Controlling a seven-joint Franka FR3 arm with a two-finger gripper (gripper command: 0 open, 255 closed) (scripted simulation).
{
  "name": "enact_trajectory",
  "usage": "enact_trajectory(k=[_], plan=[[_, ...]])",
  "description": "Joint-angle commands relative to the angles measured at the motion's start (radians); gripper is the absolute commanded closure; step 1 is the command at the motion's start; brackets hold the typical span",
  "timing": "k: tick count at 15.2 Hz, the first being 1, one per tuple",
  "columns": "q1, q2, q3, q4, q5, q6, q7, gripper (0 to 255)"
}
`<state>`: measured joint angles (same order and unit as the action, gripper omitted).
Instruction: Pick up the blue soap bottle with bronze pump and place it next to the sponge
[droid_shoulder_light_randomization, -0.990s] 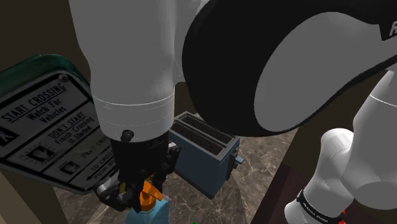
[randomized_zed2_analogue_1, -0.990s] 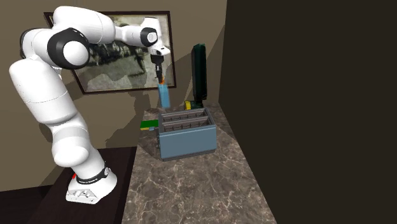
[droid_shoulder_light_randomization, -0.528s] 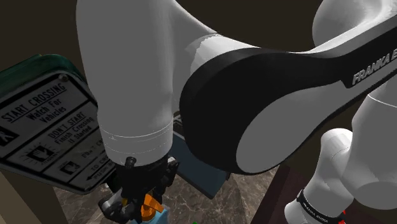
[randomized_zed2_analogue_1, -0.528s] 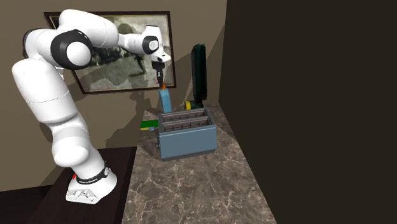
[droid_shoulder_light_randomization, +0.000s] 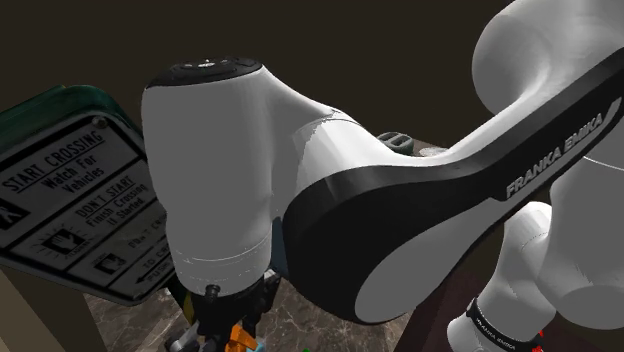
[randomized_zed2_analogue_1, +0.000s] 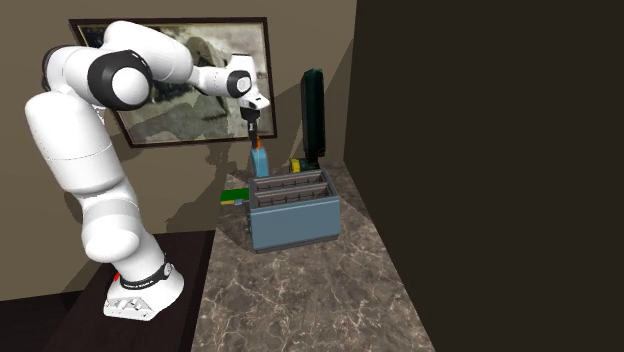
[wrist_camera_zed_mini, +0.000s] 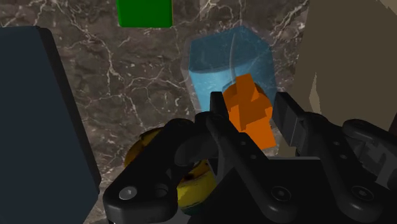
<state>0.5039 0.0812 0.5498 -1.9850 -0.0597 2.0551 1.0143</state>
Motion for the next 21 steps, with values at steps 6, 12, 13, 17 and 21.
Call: enact_trajectory(k=[6,12,13,17,21], plan=[[0.001,0.010,0.000,-0.014,-0.007,0.023,0.005,255],[0.001,0.010,0.000,-0.013,-0.007,0.023,0.005,0],[0.001,0.010,0.000,-0.013,-0.007,0.023,0.005,0],[-0.003,-0.025,0.001,0.052,0.016,-0.072,-0.011,0],[-0.003,-0.032,0.001,0.072,0.020,-0.098,-0.014,0]])
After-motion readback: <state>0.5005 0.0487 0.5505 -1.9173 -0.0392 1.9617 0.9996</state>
